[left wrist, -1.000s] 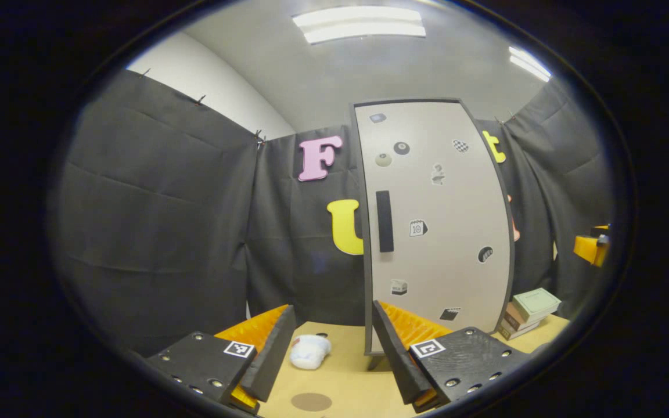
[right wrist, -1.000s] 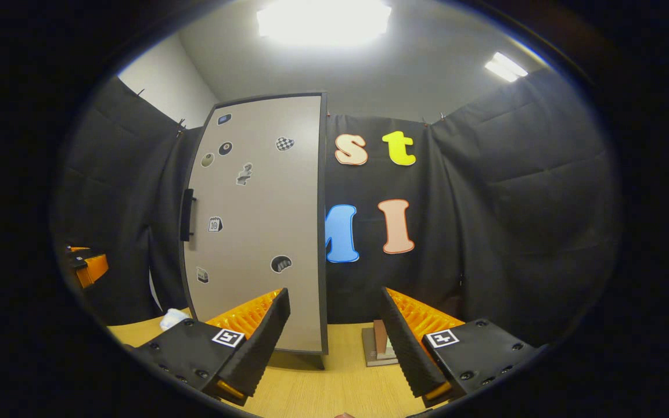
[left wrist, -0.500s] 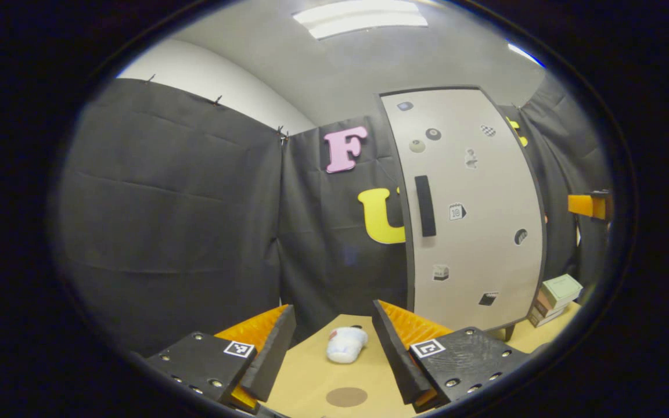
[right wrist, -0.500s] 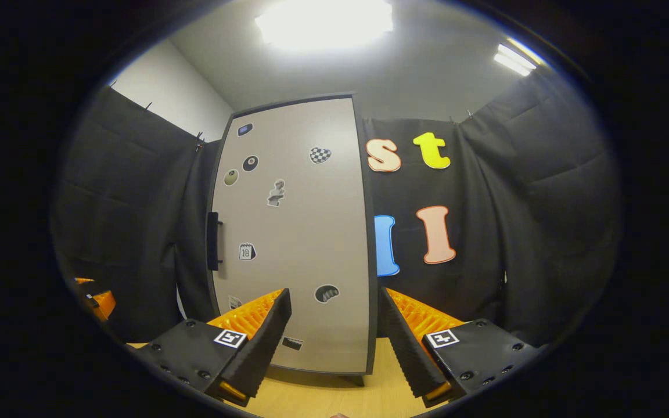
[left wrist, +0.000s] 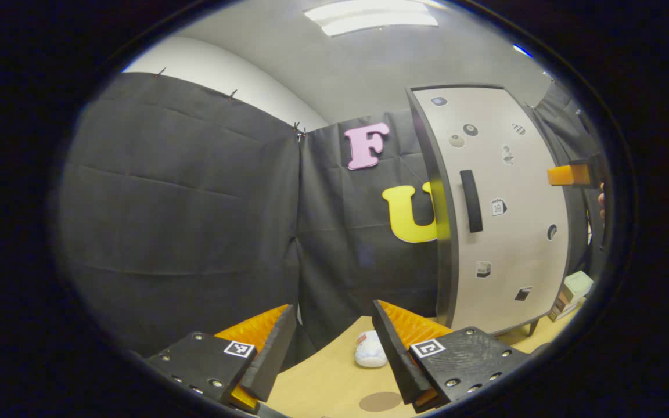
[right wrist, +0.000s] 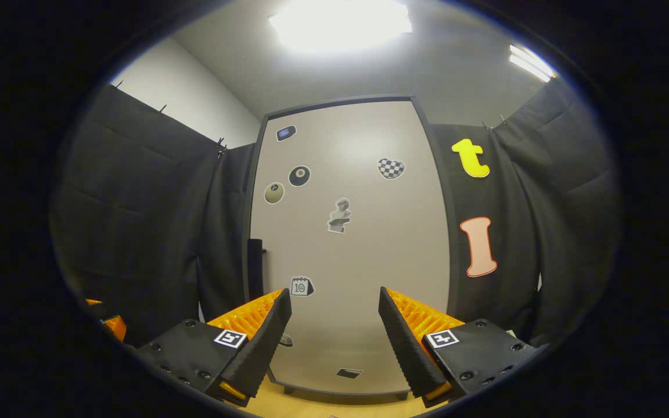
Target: Open the cabinet door with the right hand, grasp the bottle in the cabinet with the left hand and place it on the coaster, then close the cabinet door with the right hand.
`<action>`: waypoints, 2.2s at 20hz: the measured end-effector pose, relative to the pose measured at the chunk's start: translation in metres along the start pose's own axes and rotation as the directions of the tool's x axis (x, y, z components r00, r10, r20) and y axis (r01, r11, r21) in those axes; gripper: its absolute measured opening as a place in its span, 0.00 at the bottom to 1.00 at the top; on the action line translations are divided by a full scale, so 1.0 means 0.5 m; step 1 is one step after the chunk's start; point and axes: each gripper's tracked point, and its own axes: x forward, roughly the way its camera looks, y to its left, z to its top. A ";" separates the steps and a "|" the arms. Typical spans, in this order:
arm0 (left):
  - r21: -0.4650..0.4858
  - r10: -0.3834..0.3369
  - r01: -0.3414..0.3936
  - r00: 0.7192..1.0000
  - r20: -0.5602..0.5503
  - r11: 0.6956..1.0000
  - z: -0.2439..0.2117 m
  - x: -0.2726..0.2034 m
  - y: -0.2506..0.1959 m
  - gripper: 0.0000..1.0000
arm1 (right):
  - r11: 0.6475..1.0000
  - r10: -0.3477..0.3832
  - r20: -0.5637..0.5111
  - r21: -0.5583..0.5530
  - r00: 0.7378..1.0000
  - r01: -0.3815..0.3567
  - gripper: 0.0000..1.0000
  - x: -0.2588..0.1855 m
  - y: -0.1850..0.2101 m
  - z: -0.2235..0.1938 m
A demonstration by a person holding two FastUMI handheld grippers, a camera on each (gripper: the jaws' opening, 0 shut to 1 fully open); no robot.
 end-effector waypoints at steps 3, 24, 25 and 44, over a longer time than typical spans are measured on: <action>0.001 0.027 -0.027 1.000 -0.015 1.000 -0.025 0.016 0.059 0.82 | 1.000 0.019 -0.008 -0.009 1.000 -0.019 0.96 0.045 0.061 0.001; -0.008 0.153 -0.154 0.984 -0.088 0.988 -0.131 0.059 0.331 0.80 | 0.999 -0.032 -0.168 -0.044 0.985 0.025 0.79 0.293 0.243 -0.093; -0.007 0.154 -0.156 0.984 -0.092 0.988 -0.134 0.057 0.333 0.80 | 0.998 -0.046 -0.176 -0.050 0.983 0.038 0.63 0.298 0.241 -0.097; -0.018 -0.012 0.010 0.997 -0.072 1.000 -0.104 0.094 0.201 0.82 | 0.990 0.142 -0.305 0.045 0.942 -0.135 0.16 0.218 0.240 -0.088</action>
